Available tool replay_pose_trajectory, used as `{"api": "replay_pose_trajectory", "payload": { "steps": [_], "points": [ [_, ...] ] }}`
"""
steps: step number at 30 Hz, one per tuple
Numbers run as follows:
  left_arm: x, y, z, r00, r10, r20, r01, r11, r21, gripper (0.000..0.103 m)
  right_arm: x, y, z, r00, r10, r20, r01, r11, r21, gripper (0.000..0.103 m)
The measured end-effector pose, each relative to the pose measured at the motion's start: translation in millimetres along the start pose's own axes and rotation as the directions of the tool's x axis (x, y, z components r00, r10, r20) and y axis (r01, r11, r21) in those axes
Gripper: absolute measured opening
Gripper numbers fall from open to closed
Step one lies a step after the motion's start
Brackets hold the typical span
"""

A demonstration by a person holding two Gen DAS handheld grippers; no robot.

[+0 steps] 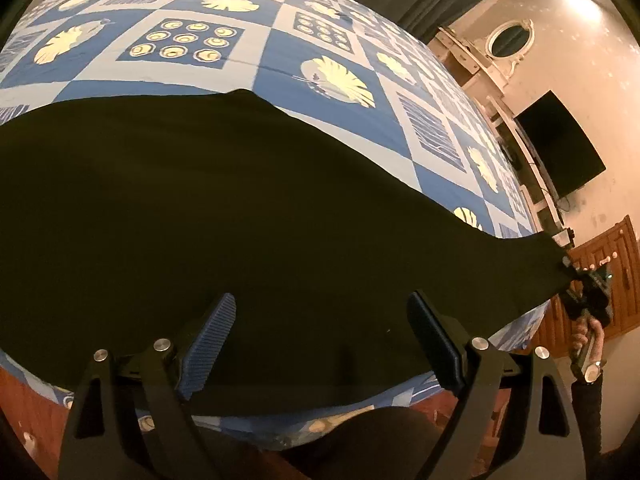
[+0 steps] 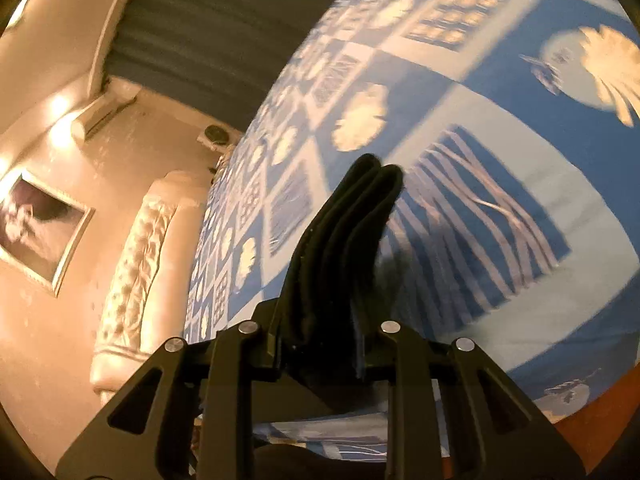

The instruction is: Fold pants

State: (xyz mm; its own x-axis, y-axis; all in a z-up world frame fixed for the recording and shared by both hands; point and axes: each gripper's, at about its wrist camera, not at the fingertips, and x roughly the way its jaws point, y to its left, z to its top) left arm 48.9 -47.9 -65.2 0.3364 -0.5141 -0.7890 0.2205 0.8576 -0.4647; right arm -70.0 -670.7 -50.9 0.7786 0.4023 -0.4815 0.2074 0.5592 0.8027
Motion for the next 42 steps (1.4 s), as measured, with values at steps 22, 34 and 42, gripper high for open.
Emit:
{"api": "replay_pose_trajectory", "payload": {
  "steps": [22, 34, 42],
  "points": [
    [-6, 15, 10, 0.999, 0.044, 0.011, -0.043, 0.999, -0.032, 0.086, 153, 203, -110, 0.979, -0.070, -0.194, -0.002, 0.937, -0.349, 0.023],
    [-14, 24, 15, 0.997, 0.060, 0.045, -0.056, 0.996, -0.069, 0.086, 246, 224, -210, 0.928, -0.171, -0.330, 0.015, 0.904, -0.428, 0.023],
    [-15, 20, 16, 0.995, 0.081, 0.061, -0.079, 0.996, -0.032, 0.086, 275, 228, -249, 0.899, -0.224, -0.376, 0.021, 0.880, -0.474, 0.023]
  ]
}}
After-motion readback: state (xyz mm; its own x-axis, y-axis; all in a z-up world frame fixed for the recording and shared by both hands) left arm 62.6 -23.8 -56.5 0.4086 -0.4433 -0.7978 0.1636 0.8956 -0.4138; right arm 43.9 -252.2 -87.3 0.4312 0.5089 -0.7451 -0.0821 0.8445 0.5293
